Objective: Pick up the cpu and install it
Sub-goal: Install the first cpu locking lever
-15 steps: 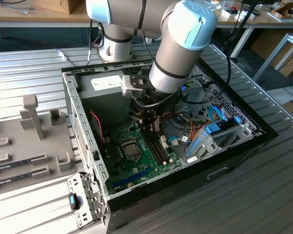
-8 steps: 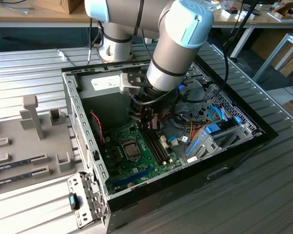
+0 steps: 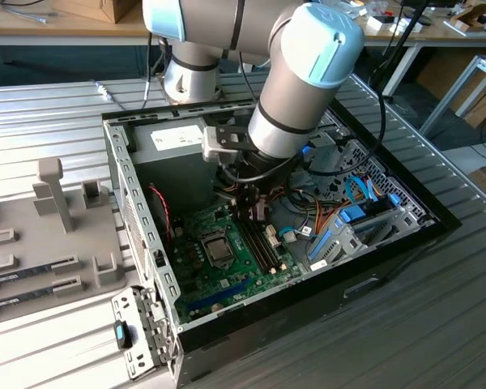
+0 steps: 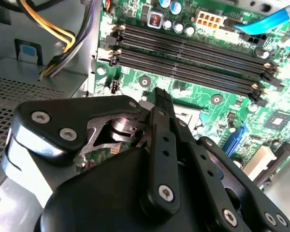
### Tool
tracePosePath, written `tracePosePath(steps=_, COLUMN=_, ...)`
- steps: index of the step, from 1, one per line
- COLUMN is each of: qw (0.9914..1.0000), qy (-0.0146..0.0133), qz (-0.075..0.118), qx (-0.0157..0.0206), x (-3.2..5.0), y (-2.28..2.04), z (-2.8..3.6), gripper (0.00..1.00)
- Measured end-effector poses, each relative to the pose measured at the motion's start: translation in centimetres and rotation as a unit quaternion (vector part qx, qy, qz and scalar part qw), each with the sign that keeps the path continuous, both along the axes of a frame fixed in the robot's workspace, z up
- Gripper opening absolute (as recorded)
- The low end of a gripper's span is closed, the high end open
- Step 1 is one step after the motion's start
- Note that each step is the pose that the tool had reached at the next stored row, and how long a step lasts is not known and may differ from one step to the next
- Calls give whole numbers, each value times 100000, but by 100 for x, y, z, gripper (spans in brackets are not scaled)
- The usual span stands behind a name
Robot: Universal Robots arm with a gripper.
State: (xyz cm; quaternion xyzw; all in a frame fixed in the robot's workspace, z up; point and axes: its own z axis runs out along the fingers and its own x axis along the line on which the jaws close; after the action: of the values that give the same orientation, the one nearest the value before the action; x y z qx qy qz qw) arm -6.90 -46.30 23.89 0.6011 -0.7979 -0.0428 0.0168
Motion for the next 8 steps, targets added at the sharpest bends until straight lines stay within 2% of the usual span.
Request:
tracePosePath(steps=2, qw=100000, qy=4, qz=-1, qx=83, x=12, y=0, z=48, gripper=11)
tracePosePath(steps=6, qw=99999, qy=105, qz=2, qx=321, x=40, y=0, z=81, gripper=11)
tracePosePath(steps=8, qw=99999, qy=135, qz=-1, qx=499, x=56, y=0, z=128, gripper=11)
